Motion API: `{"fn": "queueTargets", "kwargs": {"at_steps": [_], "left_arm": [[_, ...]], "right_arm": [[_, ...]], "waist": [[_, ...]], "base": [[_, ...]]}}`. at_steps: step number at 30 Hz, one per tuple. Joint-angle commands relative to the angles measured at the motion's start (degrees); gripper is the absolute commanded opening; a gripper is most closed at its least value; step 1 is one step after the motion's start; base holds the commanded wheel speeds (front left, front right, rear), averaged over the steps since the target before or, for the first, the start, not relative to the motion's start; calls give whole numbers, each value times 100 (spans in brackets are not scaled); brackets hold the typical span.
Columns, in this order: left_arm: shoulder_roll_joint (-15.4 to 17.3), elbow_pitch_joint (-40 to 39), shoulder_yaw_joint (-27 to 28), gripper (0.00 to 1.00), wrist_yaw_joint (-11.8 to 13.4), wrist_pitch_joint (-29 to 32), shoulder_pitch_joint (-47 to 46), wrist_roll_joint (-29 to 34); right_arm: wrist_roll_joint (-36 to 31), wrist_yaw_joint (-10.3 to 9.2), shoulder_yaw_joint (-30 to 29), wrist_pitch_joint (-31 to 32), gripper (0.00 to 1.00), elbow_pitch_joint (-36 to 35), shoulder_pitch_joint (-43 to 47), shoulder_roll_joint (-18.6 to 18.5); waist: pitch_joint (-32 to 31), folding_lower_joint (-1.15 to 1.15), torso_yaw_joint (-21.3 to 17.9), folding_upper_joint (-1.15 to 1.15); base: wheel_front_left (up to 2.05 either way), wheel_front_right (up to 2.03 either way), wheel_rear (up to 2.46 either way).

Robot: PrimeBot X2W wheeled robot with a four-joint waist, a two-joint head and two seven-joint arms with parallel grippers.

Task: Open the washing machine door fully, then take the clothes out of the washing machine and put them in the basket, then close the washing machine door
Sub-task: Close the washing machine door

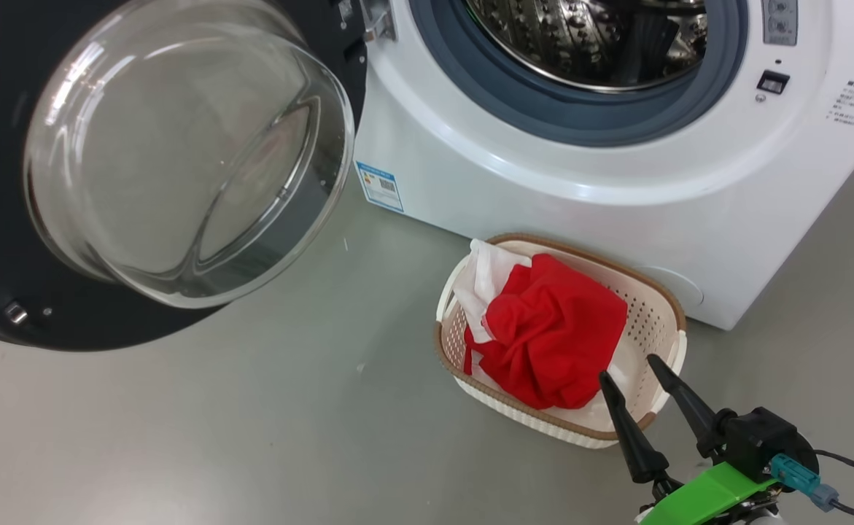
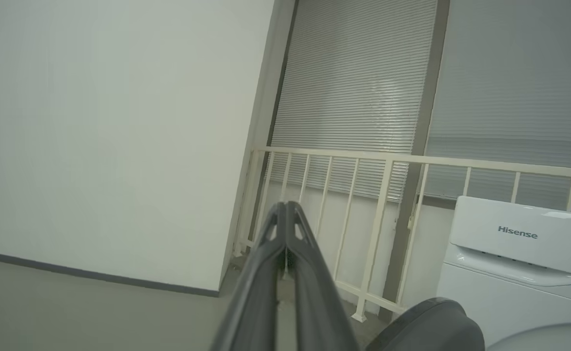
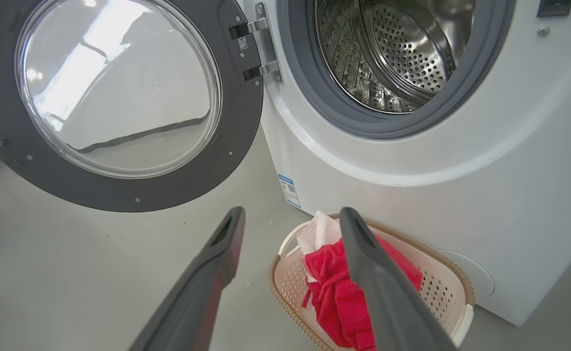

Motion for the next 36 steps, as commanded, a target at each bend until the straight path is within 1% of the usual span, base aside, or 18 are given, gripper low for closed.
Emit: {"fn": "queueTargets", "kwargs": {"at_steps": [1,2,4,5,7,8,10,12,15,19,22,29,36], "left_arm": [[483,76,68,0,-31,131,-247,-141],[519,334,-24,0,-31,308,-384,-376],[669,790,-242,0,-31,595,-577,-640],[665,1003,-286,0,-31,821,-690,-890],[787,1352,-462,0,-31,1246,-839,-1138],[799,1524,-528,0,-31,1526,-901,-1302],[869,1743,-743,0,-31,2124,-943,-1511],[905,1904,-788,0,-31,2490,-1006,-1774],[965,2095,-845,0,-31,2830,-1044,-2024],[967,2169,-907,0,-32,3142,-1026,-2305],[905,2141,-1039,0,-32,3587,-964,-2505],[905,1960,-1218,0,-32,4026,-812,-2817],[942,1582,-1434,0,-32,4371,-619,-3016]], "right_arm": [[-85,26,109,-37,100,-142,-162,-29],[-95,26,106,-37,100,-137,-170,-36],[-115,26,121,-37,100,-125,-191,-50],[-124,26,131,-37,100,-121,-204,-57],[-149,26,156,-37,100,-117,-234,-65],[-159,26,170,-37,100,-114,-250,-72],[-177,26,200,-37,100,-113,-285,-84],[-194,26,229,-37,100,-108,-321,-95],[-216,26,254,-37,100,-107,-360,-116],[-241,26,262,-37,100,-123,-388,-137],[-258,26,264,-37,100,-133,-403,-141],[-277,26,257,-37,100,-129,-446,-124],[-275,26,215,-37,100,-127,-447,-83]], "waist": [[96,0,-21,0],[130,0,-18,0],[199,0,-29,0],[232,0,-37,0],[308,0,-54,0],[342,0,-61,0],[419,0,-84,0],[497,0,-108,0],[593,0,-132,0],[702,0,-163,0],[759,0,-178,0],[787,0,-212,0],[705,0,-218,0]], "base": [[0,0,0],[0,0,0],[0,0,0],[0,0,0],[0,0,0],[0,0,0],[0,0,0],[0,0,0],[0,0,0],[0,0,0],[0,0,0],[0,0,0],[0,0,0]]}}
